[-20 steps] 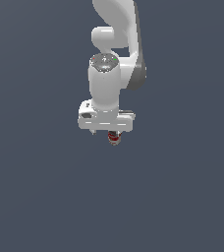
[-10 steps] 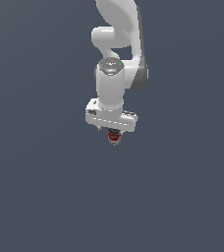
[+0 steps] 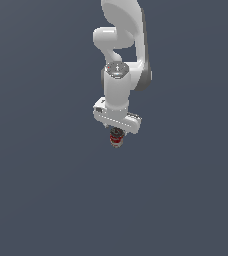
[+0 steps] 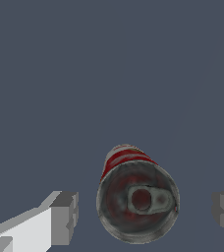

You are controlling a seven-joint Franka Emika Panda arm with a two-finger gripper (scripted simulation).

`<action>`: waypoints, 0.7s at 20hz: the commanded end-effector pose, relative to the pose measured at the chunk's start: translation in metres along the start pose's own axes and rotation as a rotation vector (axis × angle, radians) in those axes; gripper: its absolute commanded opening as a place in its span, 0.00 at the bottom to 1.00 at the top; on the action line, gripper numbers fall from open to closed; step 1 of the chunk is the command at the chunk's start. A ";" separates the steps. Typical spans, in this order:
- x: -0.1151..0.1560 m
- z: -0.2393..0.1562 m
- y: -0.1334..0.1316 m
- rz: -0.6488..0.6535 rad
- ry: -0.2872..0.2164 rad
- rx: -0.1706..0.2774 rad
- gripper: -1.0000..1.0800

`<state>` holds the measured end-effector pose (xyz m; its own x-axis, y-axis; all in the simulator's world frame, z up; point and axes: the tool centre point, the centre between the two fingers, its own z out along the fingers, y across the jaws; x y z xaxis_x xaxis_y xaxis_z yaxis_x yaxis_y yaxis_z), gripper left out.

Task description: Pick up the object and move it to a goal position.

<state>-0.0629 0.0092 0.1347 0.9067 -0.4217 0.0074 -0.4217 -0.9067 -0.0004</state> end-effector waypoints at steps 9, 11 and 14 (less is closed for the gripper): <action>-0.014 0.007 0.001 0.075 -0.007 -0.001 0.96; -0.013 0.007 0.001 0.070 -0.007 -0.001 0.96; -0.014 0.012 0.001 0.071 -0.007 -0.001 0.96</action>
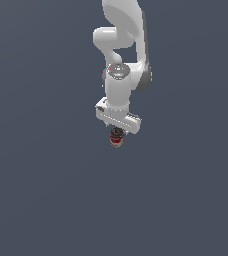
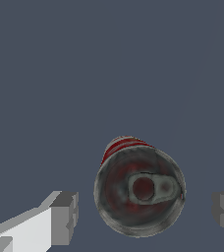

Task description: Pick up the object and move it to a goal position.

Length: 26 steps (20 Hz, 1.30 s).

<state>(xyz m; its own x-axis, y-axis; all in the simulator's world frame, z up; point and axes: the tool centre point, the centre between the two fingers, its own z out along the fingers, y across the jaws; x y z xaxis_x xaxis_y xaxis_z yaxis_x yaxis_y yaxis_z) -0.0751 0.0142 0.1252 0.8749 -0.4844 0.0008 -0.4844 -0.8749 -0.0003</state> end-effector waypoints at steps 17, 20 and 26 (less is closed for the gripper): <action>-0.001 0.048 0.001 0.004 -0.001 0.000 0.00; -0.001 0.048 0.001 0.004 -0.001 0.000 0.00; -0.001 0.047 0.000 0.004 0.000 0.001 0.00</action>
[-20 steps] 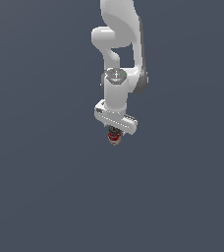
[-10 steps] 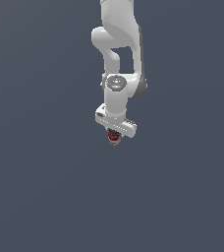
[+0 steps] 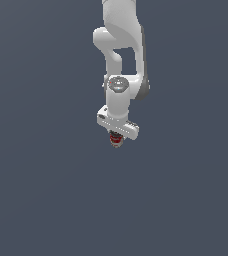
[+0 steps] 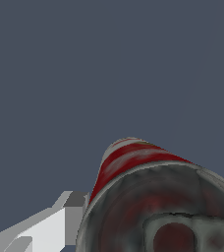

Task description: Pick up the object and move it to a goal position.

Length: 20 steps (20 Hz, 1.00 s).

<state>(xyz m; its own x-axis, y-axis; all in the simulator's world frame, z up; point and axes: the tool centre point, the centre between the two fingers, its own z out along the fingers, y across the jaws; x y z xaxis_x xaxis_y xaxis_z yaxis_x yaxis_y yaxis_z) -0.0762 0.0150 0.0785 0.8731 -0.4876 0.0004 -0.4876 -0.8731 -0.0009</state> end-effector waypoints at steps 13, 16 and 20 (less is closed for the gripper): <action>-0.017 -0.047 -0.009 0.000 0.000 0.000 0.00; -0.025 -0.070 -0.014 0.000 0.000 -0.001 0.00; -0.037 -0.107 -0.021 0.001 0.001 -0.002 0.00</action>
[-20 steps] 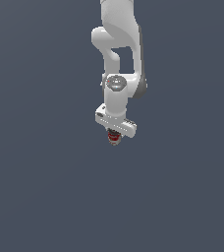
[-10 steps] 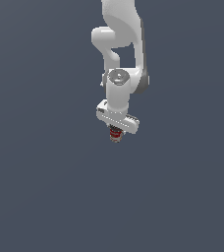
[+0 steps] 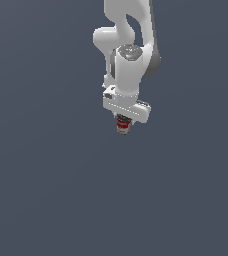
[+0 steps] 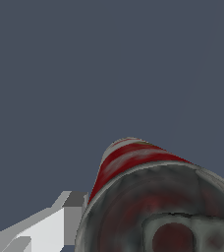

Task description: Pick up the object and move it to a goal position.

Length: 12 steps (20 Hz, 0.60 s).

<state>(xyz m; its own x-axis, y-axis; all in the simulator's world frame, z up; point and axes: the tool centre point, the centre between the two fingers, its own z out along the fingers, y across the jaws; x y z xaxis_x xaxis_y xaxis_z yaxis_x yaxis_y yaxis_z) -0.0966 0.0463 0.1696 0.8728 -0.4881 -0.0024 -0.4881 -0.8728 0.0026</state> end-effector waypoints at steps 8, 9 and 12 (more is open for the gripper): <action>-0.033 -0.100 -0.019 0.000 0.004 0.001 0.00; -0.036 -0.111 -0.022 0.000 0.005 0.000 0.00; -0.046 -0.141 -0.028 0.000 0.005 0.000 0.00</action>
<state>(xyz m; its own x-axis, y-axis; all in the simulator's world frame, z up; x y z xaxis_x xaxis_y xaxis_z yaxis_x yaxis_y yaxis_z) -0.1201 0.0881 0.2935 0.8727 -0.4882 -0.0001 -0.4882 -0.8727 0.0038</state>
